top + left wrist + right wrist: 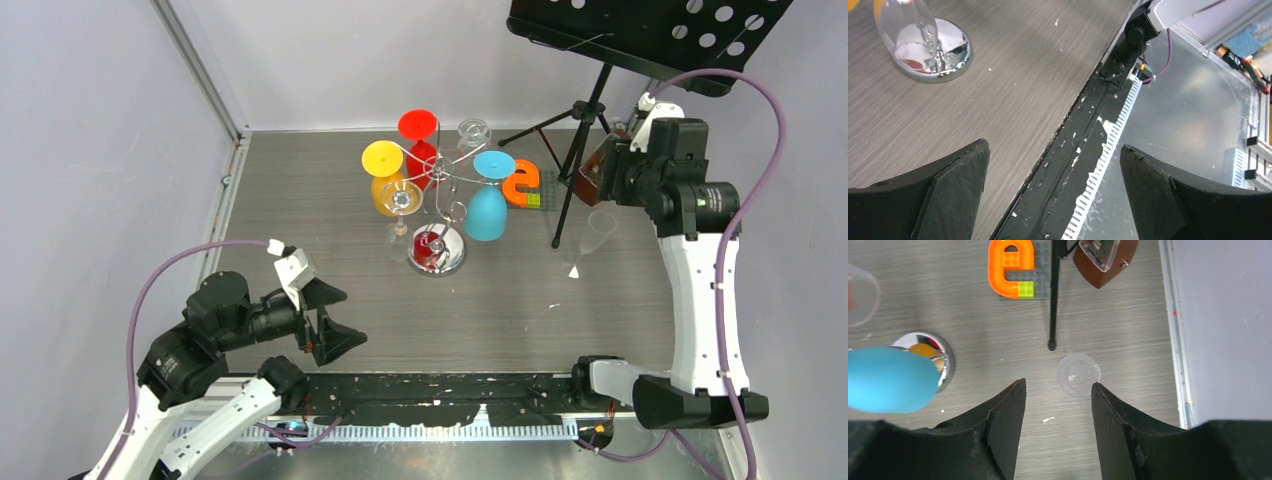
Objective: Take the wine glass off the wine glass rack
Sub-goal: Place the wine glass at the center of the board, then pick up the wine glass from the wine rack.
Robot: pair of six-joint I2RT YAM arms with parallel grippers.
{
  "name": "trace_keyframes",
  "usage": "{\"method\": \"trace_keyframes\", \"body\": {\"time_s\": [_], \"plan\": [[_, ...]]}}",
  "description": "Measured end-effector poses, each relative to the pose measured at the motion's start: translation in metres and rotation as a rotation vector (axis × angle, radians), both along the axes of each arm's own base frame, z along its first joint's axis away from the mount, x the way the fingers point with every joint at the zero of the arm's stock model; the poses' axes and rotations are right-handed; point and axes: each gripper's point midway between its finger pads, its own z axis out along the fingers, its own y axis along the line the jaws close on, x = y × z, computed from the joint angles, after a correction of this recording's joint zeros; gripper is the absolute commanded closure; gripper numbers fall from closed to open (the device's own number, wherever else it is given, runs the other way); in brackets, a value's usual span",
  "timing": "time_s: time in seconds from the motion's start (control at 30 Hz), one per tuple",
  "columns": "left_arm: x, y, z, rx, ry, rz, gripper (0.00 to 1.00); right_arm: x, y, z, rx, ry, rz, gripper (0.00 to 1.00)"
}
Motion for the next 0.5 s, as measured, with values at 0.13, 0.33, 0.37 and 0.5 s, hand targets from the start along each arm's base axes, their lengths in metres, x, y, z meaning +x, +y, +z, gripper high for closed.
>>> {"method": "trace_keyframes", "body": {"time_s": [0.13,0.33,0.37,0.5], "plan": [[0.007,-0.004,0.019,-0.037,0.008,0.029,0.0,-0.009,0.012,0.013,0.053,-0.053,0.04,0.42],[0.023,-0.013,0.055,-0.127,0.025,0.098,0.0,-0.023,0.027,0.031,0.113,-0.141,0.094,0.42],[0.026,-0.015,0.06,-0.142,0.031,0.111,0.0,-0.026,0.029,0.033,0.123,-0.155,0.102,0.42],[0.039,-0.022,0.077,-0.203,0.057,0.157,0.0,-0.04,0.04,0.039,0.166,-0.203,0.134,0.42]]}}
